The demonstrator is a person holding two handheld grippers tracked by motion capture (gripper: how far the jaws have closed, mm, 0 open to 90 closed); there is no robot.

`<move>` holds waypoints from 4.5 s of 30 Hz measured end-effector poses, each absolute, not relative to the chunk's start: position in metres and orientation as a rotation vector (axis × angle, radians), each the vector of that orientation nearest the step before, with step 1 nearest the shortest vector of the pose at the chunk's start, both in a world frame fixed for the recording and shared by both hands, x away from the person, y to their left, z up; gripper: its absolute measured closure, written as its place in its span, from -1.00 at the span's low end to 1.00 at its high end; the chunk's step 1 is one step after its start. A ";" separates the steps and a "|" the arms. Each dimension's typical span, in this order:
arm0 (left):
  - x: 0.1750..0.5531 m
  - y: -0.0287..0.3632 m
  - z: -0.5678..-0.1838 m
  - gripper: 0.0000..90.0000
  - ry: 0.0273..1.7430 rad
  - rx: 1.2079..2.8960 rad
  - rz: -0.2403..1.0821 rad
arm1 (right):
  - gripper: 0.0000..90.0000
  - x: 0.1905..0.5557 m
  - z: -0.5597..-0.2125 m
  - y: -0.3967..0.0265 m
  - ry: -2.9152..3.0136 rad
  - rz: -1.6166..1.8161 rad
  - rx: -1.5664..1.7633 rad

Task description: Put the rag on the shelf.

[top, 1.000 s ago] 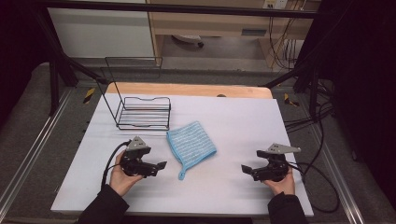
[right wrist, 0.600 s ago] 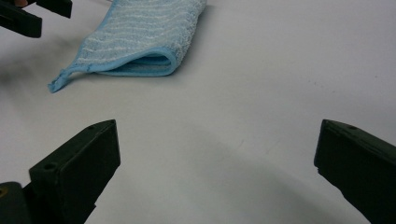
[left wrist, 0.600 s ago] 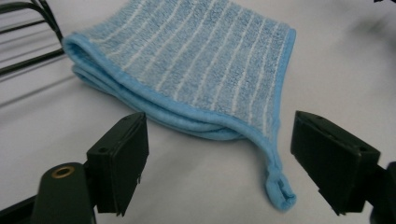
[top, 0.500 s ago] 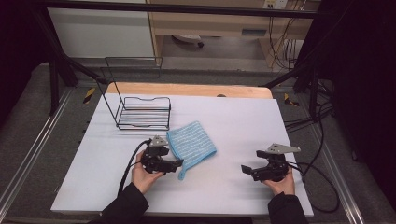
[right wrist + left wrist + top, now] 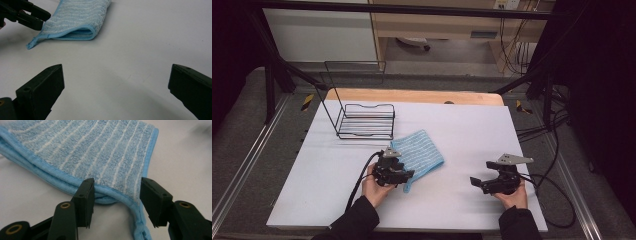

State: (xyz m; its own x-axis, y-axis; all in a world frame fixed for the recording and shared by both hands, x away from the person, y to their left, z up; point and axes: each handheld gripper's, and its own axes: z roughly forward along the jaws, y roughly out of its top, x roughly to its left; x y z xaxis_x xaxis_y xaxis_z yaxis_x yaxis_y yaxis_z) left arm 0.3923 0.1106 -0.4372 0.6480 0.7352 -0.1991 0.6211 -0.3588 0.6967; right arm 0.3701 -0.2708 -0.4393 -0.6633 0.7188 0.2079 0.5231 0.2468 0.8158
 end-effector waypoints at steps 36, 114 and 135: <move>0.394 0.084 -0.442 0.71 1.042 2.212 0.302 | -0.98 0.371 -0.440 -0.269 2.316 1.377 1.173; 0.379 0.118 -0.422 0.77 0.711 2.386 0.237 | -0.96 0.371 -0.440 -0.269 2.322 1.382 1.172; 0.349 0.178 -0.423 0.74 0.685 2.397 0.172 | -0.96 0.371 -0.441 -0.268 2.325 1.382 1.174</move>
State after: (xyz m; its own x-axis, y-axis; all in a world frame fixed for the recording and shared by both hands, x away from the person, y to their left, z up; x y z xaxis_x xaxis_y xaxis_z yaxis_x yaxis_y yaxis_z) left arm 0.3493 0.1780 -0.4231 0.8562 0.5146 -0.0457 0.4323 -0.6652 0.6088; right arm 0.3712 -0.2676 -0.4407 -0.6670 0.7124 0.2184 0.5323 0.2504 0.8087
